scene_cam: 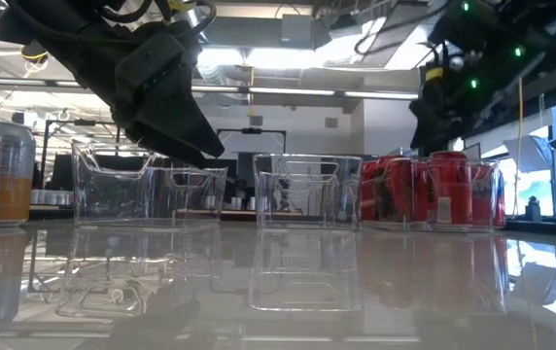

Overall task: Sort soda cans
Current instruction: Put the top right red soda can into the middle transparent bin

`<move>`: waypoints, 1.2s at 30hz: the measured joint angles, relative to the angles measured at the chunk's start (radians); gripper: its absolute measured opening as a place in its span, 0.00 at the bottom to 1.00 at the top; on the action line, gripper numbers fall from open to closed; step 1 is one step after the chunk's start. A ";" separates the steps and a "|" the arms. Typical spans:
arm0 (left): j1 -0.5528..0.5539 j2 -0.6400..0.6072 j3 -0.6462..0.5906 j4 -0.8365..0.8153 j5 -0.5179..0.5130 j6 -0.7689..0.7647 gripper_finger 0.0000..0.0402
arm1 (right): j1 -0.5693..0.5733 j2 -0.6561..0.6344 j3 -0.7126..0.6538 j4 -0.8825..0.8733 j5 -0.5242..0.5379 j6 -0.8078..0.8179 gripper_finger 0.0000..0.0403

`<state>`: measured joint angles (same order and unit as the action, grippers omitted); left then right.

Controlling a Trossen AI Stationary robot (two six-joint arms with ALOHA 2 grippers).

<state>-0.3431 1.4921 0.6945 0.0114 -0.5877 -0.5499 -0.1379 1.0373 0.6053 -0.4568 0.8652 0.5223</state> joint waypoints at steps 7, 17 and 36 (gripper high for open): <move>0.000 0.000 0.000 0.000 0.000 0.000 0.93 | 0.000 -0.020 0.153 -0.092 -0.013 -0.008 0.88; 0.000 0.000 0.000 0.000 0.000 0.000 0.93 | -0.007 -0.020 0.191 -0.063 -0.115 -0.083 0.88; 0.005 0.000 -0.001 0.001 0.000 0.000 0.93 | -0.582 0.083 0.363 -0.300 -0.324 -0.283 0.88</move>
<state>-0.3385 1.4921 0.6937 0.0124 -0.5876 -0.5503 -0.7199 1.1205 0.9681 -0.7572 0.5415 0.2392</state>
